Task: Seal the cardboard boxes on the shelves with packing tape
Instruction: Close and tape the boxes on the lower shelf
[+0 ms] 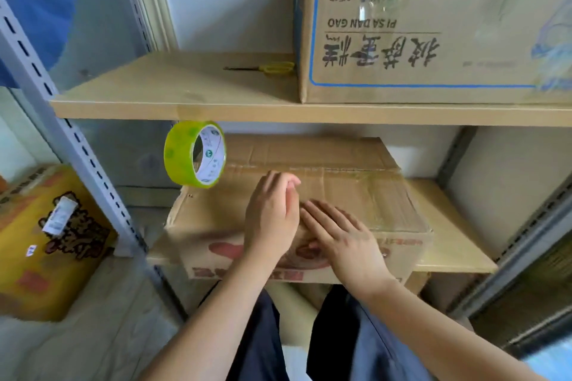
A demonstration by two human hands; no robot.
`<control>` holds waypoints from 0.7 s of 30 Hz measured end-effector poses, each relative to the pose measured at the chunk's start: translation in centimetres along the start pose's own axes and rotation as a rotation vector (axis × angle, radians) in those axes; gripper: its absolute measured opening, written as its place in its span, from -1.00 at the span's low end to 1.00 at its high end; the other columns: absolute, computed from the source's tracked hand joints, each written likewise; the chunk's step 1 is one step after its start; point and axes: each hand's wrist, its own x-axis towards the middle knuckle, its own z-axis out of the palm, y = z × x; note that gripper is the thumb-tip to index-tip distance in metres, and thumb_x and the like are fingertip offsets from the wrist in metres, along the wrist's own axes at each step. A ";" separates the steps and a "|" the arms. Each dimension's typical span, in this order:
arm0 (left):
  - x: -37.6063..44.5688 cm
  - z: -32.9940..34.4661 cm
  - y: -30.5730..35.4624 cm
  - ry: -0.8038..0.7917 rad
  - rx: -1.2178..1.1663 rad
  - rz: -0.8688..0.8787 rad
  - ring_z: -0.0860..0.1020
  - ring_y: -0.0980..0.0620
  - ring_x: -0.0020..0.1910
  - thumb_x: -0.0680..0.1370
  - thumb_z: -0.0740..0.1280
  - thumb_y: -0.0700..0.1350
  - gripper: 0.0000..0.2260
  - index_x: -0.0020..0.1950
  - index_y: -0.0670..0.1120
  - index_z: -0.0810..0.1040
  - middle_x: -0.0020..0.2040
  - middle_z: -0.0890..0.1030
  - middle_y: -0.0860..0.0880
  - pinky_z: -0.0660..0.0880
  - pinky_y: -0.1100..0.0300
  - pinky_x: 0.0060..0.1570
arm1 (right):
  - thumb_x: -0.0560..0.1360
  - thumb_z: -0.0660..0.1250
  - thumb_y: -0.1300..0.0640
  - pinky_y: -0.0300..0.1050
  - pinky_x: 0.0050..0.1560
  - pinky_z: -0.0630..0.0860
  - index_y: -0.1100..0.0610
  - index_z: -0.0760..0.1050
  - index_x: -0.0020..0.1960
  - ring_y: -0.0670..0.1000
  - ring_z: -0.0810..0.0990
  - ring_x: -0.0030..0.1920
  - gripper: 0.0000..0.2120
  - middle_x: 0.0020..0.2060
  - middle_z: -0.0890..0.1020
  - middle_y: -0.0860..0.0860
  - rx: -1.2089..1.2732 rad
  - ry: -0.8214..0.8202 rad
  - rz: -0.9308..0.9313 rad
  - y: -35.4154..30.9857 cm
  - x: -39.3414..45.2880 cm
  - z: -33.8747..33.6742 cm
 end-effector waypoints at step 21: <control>4.4 1.7 6.5 -0.473 0.371 0.138 0.40 -0.06 0.20 0.42 0.40 0.30 -0.44 0.25 -0.01 0.41 0.19 0.36 -0.01 0.25 0.06 0.25 | 0.25 0.42 -0.43 -0.10 0.19 0.35 -0.16 0.36 0.42 0.02 0.40 0.25 -0.19 0.20 0.44 -0.08 0.026 -0.169 0.258 9.4 3.6 -10.2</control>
